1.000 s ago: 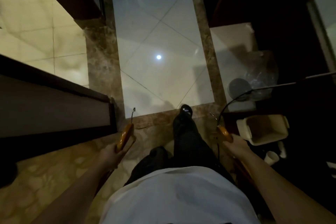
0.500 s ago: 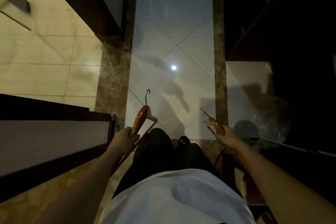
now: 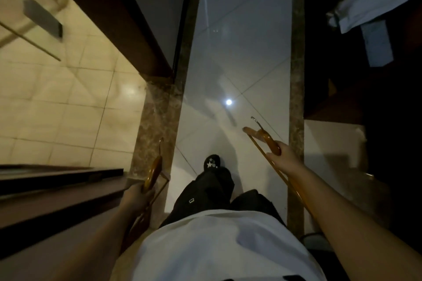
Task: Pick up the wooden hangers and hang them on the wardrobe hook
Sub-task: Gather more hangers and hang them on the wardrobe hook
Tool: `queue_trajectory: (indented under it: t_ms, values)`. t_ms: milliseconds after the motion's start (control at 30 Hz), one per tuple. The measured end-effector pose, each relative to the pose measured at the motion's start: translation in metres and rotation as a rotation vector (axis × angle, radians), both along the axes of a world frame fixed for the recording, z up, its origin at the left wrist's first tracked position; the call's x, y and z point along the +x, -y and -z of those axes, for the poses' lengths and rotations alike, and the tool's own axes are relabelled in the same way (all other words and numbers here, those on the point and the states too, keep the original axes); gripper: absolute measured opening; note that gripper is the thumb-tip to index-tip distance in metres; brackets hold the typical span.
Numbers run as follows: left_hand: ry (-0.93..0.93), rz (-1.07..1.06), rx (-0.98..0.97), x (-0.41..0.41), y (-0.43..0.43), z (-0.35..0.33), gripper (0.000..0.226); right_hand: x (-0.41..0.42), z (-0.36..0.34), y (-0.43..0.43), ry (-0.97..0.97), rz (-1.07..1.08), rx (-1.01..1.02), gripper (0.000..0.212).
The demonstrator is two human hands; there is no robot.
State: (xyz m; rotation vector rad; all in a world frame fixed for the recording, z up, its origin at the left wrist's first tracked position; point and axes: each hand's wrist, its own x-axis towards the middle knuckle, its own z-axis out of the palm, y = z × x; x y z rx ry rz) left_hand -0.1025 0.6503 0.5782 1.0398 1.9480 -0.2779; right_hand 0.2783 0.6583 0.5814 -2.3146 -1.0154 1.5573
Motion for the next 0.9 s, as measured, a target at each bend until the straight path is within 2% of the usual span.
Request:
queue_trajectory:
  t_ms: [67, 233, 333, 500, 600, 733, 900]
  values:
    - [0.017, 0.076, 0.01, 0.008, -0.046, 0.0, 0.024, 0.005, -0.001, -0.021, 0.012, 0.012, -0.007, 0.04]
    - [0.107, 0.231, 0.044, 0.064, -0.153, -0.01, 0.02, 0.029, -0.005, -0.048, 0.042, 0.13, -0.086, 0.031]
    - [0.163, 0.314, 0.059, 0.106, -0.21, -0.011, 0.025, 0.055, -0.001, -0.06, 0.079, 0.248, -0.151, 0.027]
    - [0.232, 0.411, 0.1, 0.175, -0.29, -0.011, 0.022, 0.113, 0.024, -0.095, 0.134, 0.297, -0.241, 0.041]
    - [0.205, 0.406, 0.098, 0.206, -0.329, -0.012, 0.018, 0.145, 0.03, -0.138, 0.119, 0.29, -0.216, 0.039]
    - [0.095, 0.404, 0.121, 0.231, -0.376, -0.017, 0.023, 0.172, 0.007, -0.219, 0.081, 0.262, -0.141, 0.03]
    - [0.015, 0.403, 0.174, 0.237, -0.435, -0.031, 0.019, 0.206, -0.02, -0.33, 0.085, 0.173, 0.068, 0.027]
